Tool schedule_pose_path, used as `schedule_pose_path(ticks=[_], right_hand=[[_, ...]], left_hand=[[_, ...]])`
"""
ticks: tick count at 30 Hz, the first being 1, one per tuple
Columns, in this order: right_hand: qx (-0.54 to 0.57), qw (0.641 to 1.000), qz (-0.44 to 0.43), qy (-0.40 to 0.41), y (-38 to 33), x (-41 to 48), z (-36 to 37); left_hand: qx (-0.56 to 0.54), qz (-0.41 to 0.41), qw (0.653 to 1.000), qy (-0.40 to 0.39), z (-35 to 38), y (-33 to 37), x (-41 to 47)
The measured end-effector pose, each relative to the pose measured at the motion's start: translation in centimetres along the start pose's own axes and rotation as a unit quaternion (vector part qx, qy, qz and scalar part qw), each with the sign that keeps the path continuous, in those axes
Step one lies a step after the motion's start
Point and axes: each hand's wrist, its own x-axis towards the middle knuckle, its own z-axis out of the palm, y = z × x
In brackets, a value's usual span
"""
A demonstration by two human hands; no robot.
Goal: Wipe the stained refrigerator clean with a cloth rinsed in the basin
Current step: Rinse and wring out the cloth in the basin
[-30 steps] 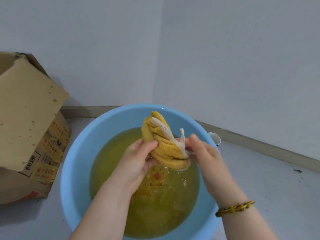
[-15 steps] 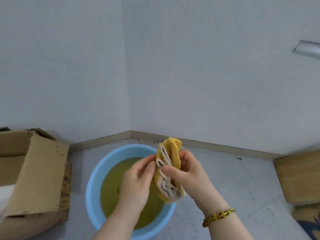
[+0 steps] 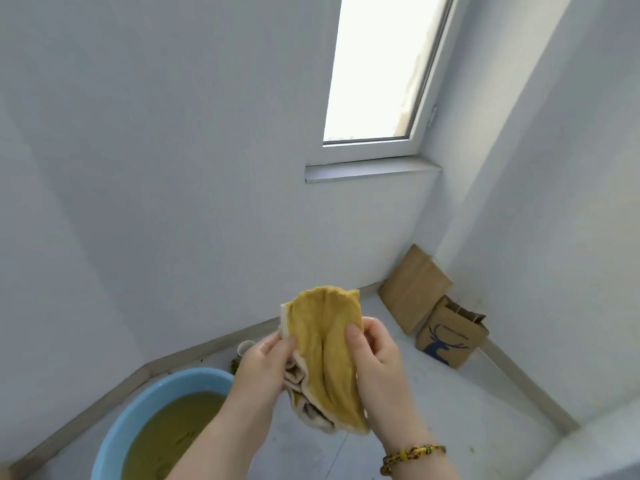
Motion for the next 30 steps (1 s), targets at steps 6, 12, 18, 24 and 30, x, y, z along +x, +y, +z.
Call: schedule_pose_path(ticks=[6,12,18,24,30], right_hand=[[0.114,0.980,0.079,0.143,-2.7,-8.1,-13.2],[0.099,0.983,0.152,0.026,-2.0,-19.3,-24.4],[0.200,0.958,0.137,0.152,-2.9,-27.5,-32.3],[0.202,0.961,0.146,0.118,-2.3,-32.1,-37.1],[0.151,0.965,0.142,0.162,-1.4,-34.6,-40.4]], left_hand=[[-0.012,-0.010,0.986,-0.168,8.1,0.1,-6.5],[-0.009,-0.071,0.952,-0.298,17.8,-4.0,-15.2],[0.106,-0.126,0.889,-0.428,23.3,-8.4,-21.6],[0.085,-0.146,0.896,-0.410,27.7,-11.4,-24.6],[0.090,-0.119,0.838,-0.525,31.1,-12.0,-24.9]])
